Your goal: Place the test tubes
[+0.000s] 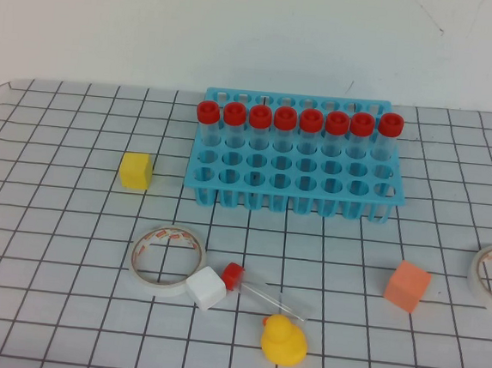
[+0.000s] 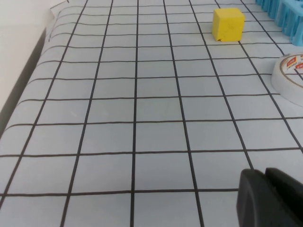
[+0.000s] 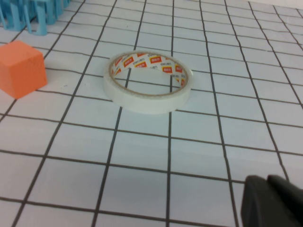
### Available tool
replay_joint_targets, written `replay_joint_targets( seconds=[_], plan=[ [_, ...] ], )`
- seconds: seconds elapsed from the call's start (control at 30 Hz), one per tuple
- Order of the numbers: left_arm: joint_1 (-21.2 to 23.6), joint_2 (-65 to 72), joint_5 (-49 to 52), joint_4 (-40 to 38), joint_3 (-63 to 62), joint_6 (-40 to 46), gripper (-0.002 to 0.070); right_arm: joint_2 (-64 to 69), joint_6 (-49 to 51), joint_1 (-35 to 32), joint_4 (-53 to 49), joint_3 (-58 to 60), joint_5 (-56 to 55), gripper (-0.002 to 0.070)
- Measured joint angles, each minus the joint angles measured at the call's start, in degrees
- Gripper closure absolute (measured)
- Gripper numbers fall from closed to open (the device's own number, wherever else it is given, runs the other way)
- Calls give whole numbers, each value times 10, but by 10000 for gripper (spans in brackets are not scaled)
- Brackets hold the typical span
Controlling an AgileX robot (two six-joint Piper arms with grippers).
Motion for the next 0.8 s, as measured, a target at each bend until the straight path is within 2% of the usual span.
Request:
replay_joint_targets(
  seconds=[0.3, 0.43, 0.6, 0.67, 0.8],
  plan=[
    [0, 0, -4, 0, 0, 0, 676, 0, 0, 0, 0, 0, 0, 678],
    [0, 0, -42, 2, 1, 0, 676, 0, 0, 0, 0, 0, -3, 678],
    [0, 0, -188, 4, 1, 5, 676, 0, 0, 0, 0, 6, -81, 678],
    [0, 0, -291, 4, 1, 8, 676, 0, 0, 0, 0, 6, -195, 678],
    [0, 0, -414, 4, 1, 8, 676, 0, 0, 0, 0, 6, -321, 678]
  ],
)
